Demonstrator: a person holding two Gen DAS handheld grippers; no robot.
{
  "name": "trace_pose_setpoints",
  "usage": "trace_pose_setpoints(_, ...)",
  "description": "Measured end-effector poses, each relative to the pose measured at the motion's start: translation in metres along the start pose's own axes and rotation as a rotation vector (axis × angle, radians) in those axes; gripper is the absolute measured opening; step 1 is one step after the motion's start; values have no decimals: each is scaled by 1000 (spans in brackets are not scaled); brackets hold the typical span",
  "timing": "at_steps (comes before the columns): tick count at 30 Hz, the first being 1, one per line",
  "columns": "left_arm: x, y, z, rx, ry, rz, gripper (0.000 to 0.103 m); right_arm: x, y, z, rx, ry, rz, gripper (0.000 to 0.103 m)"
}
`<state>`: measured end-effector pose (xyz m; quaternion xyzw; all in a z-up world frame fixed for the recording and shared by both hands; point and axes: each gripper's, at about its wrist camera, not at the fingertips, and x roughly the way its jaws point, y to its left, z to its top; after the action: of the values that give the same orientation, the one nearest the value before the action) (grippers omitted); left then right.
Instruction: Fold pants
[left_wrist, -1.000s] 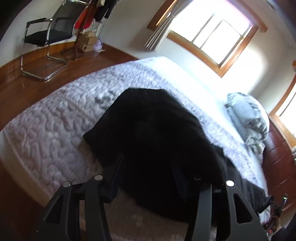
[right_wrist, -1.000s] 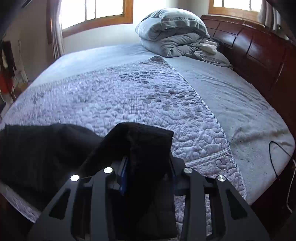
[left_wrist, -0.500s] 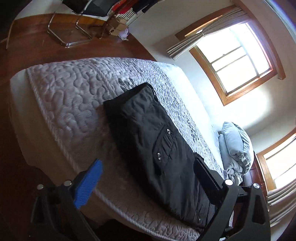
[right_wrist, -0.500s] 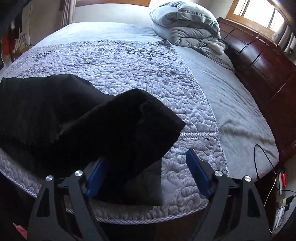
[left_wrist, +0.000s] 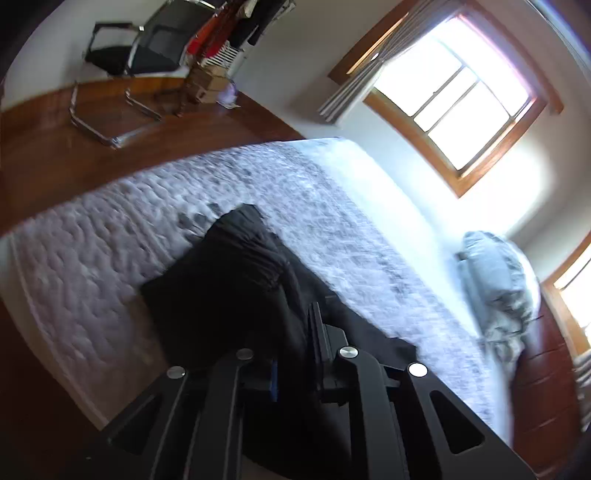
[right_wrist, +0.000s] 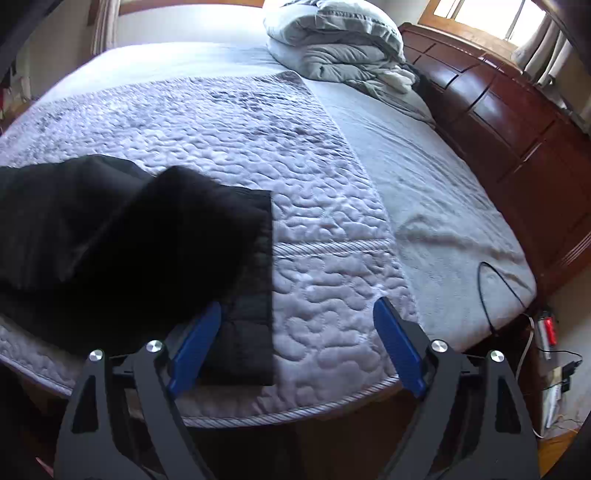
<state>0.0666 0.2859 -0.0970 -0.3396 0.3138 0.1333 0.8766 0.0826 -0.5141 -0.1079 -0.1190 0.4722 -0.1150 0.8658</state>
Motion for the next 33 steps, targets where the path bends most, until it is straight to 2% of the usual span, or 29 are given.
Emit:
trace_pose_setpoints(2, 23, 13, -9, 45, 86, 142, 13, 2, -2, -5, -13, 21, -33, 86)
trace_pose_setpoints(3, 34, 22, -16, 43, 127, 177, 13, 4, -5, -9, -20, 46, -53, 86)
trace_pose_setpoints(6, 38, 35, -32, 9, 145, 187, 24, 3, -17, -26, -19, 115, -89, 86)
trace_pose_setpoints(7, 34, 35, -35, -4, 138, 179, 34, 1, -22, -30, -5, 133, -92, 86)
trace_pose_setpoints(8, 29, 37, -36, -21, 134, 178, 55, -3, -29, -35, 20, 155, -97, 86)
trace_pose_setpoints(10, 19, 38, -36, -90, 136, 173, 91, -17, -43, -42, 106, 169, -79, 86)
trace_pose_setpoints(12, 7, 37, -41, -151, 146, 138, 93, -39, -55, -46, 234, 130, 32, 86)
trace_pose_setpoints(13, 3, 35, -43, -183, 165, 144, 98, -55, -59, -46, 317, 89, 141, 89)
trace_pose_setpoints(15, -10, 30, -47, -224, 168, 142, 99, -75, -59, -43, 456, 29, 344, 93)
trace_pose_setpoints(16, -14, 25, -52, -227, 167, 120, 99, -80, -52, -38, 501, 17, 453, 93)
trace_pose_setpoints(17, -17, 18, -55, -222, 167, 111, 99, -80, -43, -32, 524, 23, 524, 93)
trace_pose_setpoints(19, -22, -3, -67, -181, 165, 110, 99, -72, -17, -20, 542, 62, 627, 93)
trace_pose_setpoints(21, -19, -23, -76, -130, 170, 78, 99, -58, 4, -10, 553, 90, 668, 93)
trace_pose_setpoints(24, -12, -53, -92, -51, 218, 34, 99, -26, 20, 2, 617, 186, 596, 93)
trace_pose_setpoints(26, -2, -68, -100, -17, 256, -10, 99, -3, 17, 2, 722, 244, 603, 93)
trace_pose_setpoints(27, 4, -73, -103, -5, 269, -6, 99, 5, 16, 1, 758, 261, 617, 90)
trace_pose_setpoints(28, 6, -76, -105, 2, 275, 7, 99, 16, 12, 1, 804, 287, 630, 65)
trace_pose_setpoints(29, 10, -78, -107, 5, 280, 19, 99, 25, 10, 1, 844, 304, 637, 46)
trace_pose_setpoints(30, 13, -78, -108, 3, 285, 19, 99, 35, 7, 2, 873, 335, 628, 15)
trace_pose_setpoints(33, 23, -79, -113, -5, 308, 38, 99, 47, 3, 12, 903, 370, 640, 5)
